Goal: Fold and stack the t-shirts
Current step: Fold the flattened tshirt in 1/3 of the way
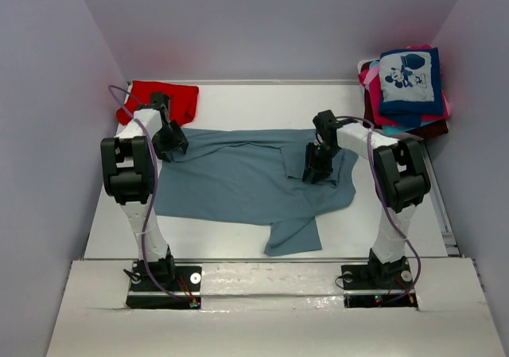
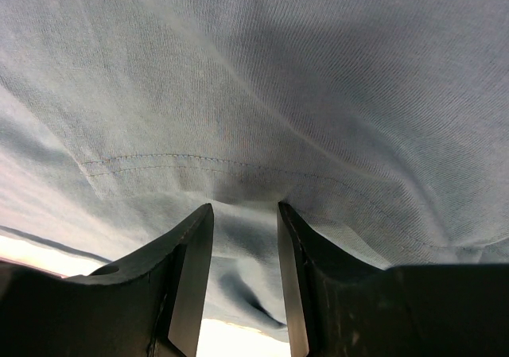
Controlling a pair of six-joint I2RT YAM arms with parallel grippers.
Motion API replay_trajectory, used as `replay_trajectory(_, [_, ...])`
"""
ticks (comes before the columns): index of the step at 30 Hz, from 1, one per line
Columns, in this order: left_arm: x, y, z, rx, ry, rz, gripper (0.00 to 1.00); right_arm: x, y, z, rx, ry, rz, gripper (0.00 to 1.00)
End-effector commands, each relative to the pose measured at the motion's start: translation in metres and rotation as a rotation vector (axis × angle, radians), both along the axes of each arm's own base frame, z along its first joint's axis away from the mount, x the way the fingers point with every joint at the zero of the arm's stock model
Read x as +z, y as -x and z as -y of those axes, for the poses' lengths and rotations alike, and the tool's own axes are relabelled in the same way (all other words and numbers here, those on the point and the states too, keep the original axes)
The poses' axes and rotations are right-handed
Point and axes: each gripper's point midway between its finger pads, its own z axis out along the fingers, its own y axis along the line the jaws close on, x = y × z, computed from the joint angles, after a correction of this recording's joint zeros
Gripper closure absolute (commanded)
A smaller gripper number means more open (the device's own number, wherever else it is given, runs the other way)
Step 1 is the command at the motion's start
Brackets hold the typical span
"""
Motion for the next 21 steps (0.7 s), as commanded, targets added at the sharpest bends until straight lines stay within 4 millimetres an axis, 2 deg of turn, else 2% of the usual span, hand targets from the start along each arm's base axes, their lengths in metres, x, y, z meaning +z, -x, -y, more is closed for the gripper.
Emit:
replay_trajectory(1, [0.034,-0.009,-0.003,-0.009,-0.011,0.075,0.30,0.003,-0.007,-0.002,0.016,-0.007,0.034,0.56])
replay_trajectory(6, [0.039,-0.012,0.005,-0.020,0.032,0.086,0.31,0.002,-0.009,-0.001,0.020,0.003,0.033,0.56])
replay_trajectory(10, [0.044,-0.015,0.002,-0.027,0.013,0.094,0.31,0.000,-0.008,-0.002,0.017,-0.002,0.030,0.56])
replay_trajectory(21, [0.025,-0.005,0.008,-0.040,0.047,0.050,0.31,-0.004,-0.008,-0.002,0.015,0.001,0.022,0.56])
